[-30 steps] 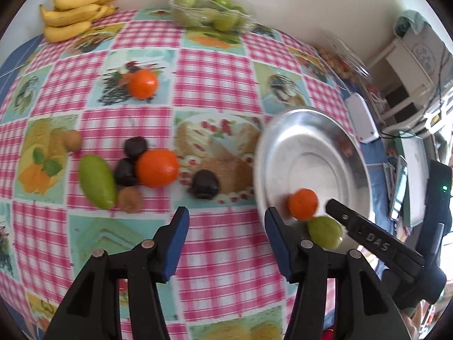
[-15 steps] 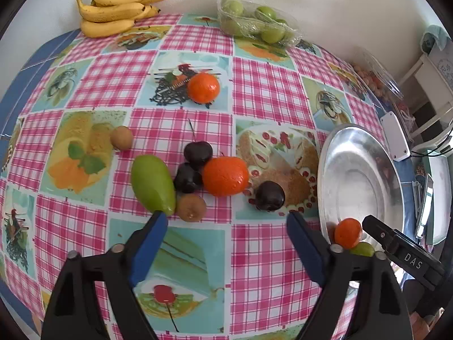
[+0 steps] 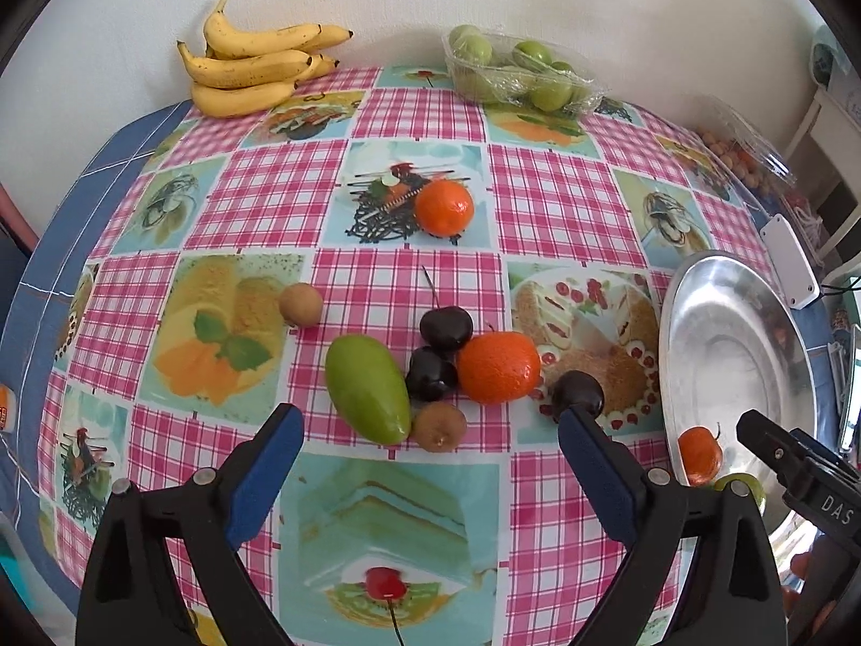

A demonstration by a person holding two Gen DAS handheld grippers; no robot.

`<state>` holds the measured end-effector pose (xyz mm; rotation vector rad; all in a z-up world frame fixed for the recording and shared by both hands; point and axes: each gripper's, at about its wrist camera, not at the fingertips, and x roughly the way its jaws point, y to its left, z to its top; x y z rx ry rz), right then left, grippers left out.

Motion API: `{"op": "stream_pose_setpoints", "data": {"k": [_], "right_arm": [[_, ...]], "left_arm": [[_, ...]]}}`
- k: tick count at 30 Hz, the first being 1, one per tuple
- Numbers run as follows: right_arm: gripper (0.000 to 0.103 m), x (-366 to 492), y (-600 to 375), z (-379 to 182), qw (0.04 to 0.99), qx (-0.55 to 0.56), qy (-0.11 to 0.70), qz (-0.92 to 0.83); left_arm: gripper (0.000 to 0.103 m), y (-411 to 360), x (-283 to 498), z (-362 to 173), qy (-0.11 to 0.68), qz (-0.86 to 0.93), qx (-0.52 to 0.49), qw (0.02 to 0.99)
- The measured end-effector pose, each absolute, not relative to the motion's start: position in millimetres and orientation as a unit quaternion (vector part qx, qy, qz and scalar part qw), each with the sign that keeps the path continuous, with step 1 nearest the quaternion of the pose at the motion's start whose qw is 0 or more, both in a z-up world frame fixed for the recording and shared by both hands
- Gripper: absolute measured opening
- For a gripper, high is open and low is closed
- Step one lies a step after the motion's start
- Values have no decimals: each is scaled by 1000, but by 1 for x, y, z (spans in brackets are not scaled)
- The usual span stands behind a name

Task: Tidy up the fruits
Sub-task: 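Open the right gripper to release the pear into the bowl while left withdraws, then move the left gripper to the dark green mango while right moves to the dark plum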

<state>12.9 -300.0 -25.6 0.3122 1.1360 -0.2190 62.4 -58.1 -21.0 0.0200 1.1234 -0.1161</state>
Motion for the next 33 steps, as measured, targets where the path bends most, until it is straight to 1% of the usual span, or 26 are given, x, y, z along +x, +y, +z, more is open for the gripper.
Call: {"op": "stream_pose_setpoints", "data": {"k": [10, 18, 24, 27, 33], "right_arm": [[103, 15, -283, -24, 834, 137, 527, -86], [103, 19, -265, -20, 837, 128, 526, -87], [103, 23, -239, -17, 839, 113, 528, -67], [103, 25, -224, -16, 839, 109, 531, -52], [103, 30, -186, -16, 840, 101, 532, -10]], "left_arm": [[96, -35, 70, -18, 534, -41, -30, 844], [96, -3, 82, -12, 530, -22, -38, 847], [96, 25, 93, -19, 545, -8, -55, 837], [96, 40, 95, -22, 550, 3, -82, 831], [96, 52, 96, -22, 550, 17, -94, 830]]}}
